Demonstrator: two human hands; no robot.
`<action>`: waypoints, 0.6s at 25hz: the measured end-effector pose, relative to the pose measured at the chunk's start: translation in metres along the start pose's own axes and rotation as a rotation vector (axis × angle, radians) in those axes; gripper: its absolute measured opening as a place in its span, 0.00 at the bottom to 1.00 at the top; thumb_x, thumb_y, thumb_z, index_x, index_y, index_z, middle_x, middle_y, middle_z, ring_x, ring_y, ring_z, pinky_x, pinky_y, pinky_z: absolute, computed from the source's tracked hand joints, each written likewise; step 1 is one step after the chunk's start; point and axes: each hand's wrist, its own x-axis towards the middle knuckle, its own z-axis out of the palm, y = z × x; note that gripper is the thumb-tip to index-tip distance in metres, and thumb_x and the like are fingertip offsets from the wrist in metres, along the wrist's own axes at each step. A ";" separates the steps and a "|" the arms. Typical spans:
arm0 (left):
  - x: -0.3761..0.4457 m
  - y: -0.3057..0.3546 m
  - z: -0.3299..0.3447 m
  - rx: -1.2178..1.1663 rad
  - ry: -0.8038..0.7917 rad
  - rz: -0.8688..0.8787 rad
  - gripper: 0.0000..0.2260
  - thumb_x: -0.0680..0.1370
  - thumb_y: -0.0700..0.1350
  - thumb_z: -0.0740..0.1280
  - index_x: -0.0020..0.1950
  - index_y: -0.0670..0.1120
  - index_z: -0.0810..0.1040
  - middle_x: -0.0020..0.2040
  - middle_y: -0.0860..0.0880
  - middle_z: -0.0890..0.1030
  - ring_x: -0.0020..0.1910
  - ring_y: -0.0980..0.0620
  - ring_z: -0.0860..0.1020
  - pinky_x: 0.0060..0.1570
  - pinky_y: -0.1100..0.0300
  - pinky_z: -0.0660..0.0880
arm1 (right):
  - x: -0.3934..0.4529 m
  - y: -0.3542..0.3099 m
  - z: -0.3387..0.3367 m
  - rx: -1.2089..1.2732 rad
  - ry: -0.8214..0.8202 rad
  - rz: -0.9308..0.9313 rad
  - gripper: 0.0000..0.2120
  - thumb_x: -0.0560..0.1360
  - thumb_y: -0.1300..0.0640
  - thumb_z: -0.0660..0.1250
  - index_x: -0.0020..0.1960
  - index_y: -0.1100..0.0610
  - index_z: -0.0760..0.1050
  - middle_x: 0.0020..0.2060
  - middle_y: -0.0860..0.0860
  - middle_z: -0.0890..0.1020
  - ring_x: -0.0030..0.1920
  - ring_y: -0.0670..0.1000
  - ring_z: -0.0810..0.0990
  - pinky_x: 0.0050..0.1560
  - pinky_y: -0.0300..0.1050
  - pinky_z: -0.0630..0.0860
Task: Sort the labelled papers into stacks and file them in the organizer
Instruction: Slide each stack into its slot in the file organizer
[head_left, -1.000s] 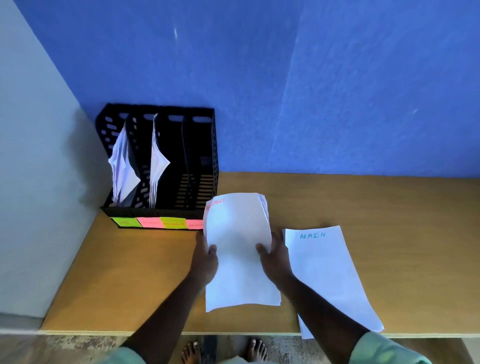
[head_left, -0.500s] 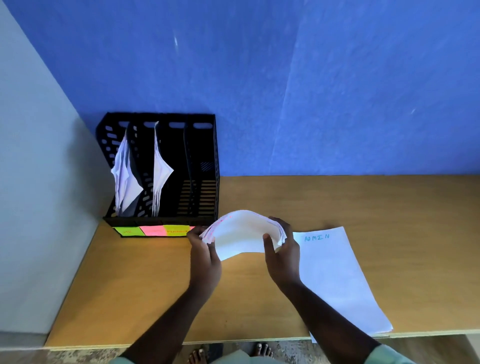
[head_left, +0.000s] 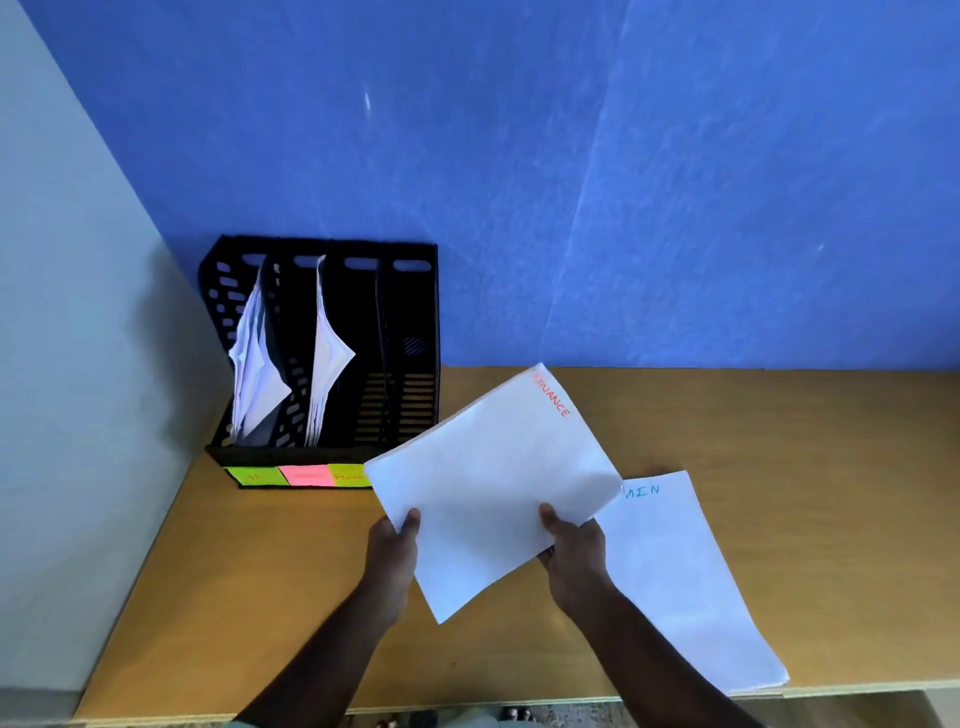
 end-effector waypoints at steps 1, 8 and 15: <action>0.003 0.000 -0.003 0.001 0.022 0.003 0.08 0.82 0.45 0.63 0.55 0.44 0.79 0.49 0.45 0.84 0.50 0.42 0.83 0.49 0.48 0.79 | -0.004 0.001 -0.001 0.017 -0.022 0.008 0.14 0.76 0.67 0.71 0.62 0.61 0.78 0.54 0.58 0.86 0.57 0.61 0.84 0.58 0.59 0.82; 0.009 0.024 -0.027 0.097 -0.060 0.336 0.12 0.78 0.51 0.68 0.58 0.47 0.81 0.53 0.50 0.85 0.52 0.50 0.83 0.51 0.48 0.80 | 0.023 -0.067 -0.034 -0.389 -0.120 -0.240 0.25 0.65 0.63 0.80 0.61 0.52 0.81 0.51 0.54 0.88 0.48 0.56 0.87 0.45 0.52 0.83; -0.019 0.015 -0.006 0.236 0.099 0.673 0.16 0.80 0.53 0.61 0.62 0.44 0.72 0.52 0.52 0.81 0.53 0.59 0.79 0.51 0.65 0.74 | 0.000 -0.026 -0.015 -0.443 -0.069 -0.476 0.05 0.75 0.68 0.66 0.43 0.63 0.80 0.43 0.54 0.88 0.47 0.52 0.86 0.51 0.41 0.79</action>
